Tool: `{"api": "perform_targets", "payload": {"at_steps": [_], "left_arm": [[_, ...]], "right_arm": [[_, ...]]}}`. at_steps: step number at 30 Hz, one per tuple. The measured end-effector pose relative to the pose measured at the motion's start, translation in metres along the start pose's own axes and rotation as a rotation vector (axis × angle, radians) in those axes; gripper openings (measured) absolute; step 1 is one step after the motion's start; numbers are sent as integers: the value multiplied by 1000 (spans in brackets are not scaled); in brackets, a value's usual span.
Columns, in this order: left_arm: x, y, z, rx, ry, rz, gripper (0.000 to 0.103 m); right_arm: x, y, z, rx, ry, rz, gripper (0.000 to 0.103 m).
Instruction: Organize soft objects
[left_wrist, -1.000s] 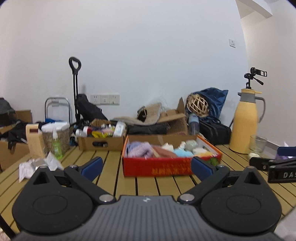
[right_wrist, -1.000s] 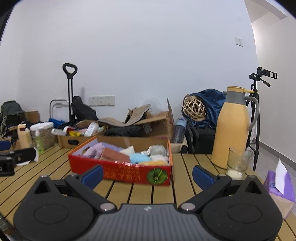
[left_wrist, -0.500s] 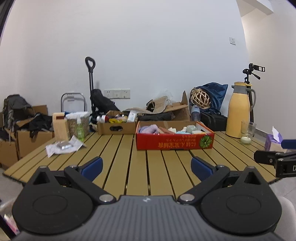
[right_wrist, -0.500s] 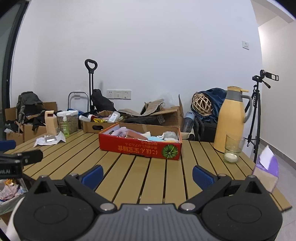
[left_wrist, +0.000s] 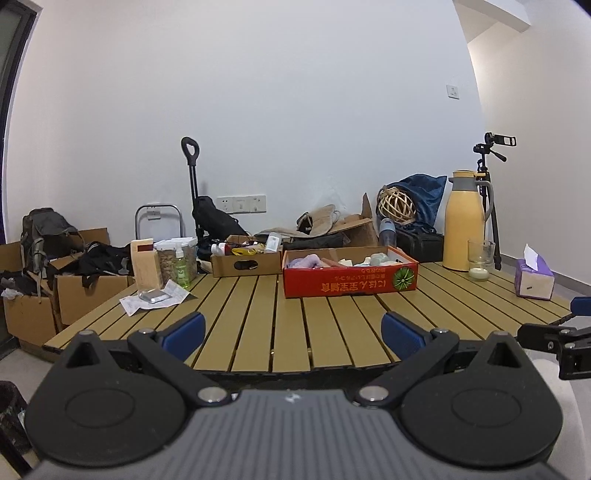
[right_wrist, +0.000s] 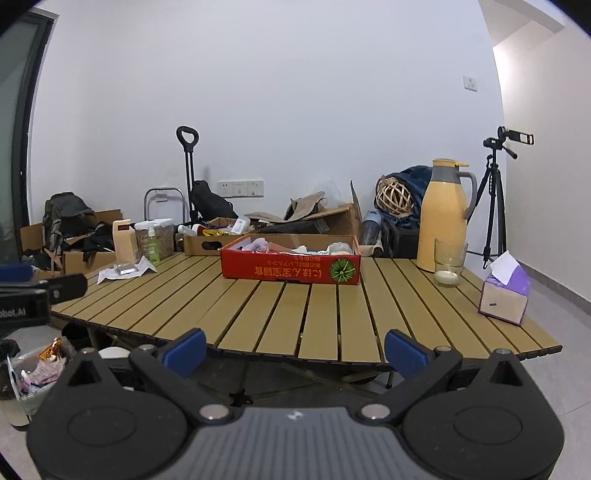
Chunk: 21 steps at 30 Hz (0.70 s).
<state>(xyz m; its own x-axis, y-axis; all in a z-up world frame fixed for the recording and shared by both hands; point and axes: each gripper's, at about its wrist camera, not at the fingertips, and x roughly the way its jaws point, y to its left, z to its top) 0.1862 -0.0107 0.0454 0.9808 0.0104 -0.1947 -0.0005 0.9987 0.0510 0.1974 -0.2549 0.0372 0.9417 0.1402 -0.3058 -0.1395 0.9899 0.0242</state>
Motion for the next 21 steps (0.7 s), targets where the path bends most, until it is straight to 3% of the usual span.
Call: {"api": "perform_targets", "payload": {"at_steps": [5, 21], "left_arm": [[-1, 8, -2, -25, 7, 25, 103], [-1, 7, -3, -28, 2, -9, 103]], "right_arm": [[4, -1, 4, 15, 0, -3, 103], [5, 4, 3, 2, -18, -7, 103]]}}
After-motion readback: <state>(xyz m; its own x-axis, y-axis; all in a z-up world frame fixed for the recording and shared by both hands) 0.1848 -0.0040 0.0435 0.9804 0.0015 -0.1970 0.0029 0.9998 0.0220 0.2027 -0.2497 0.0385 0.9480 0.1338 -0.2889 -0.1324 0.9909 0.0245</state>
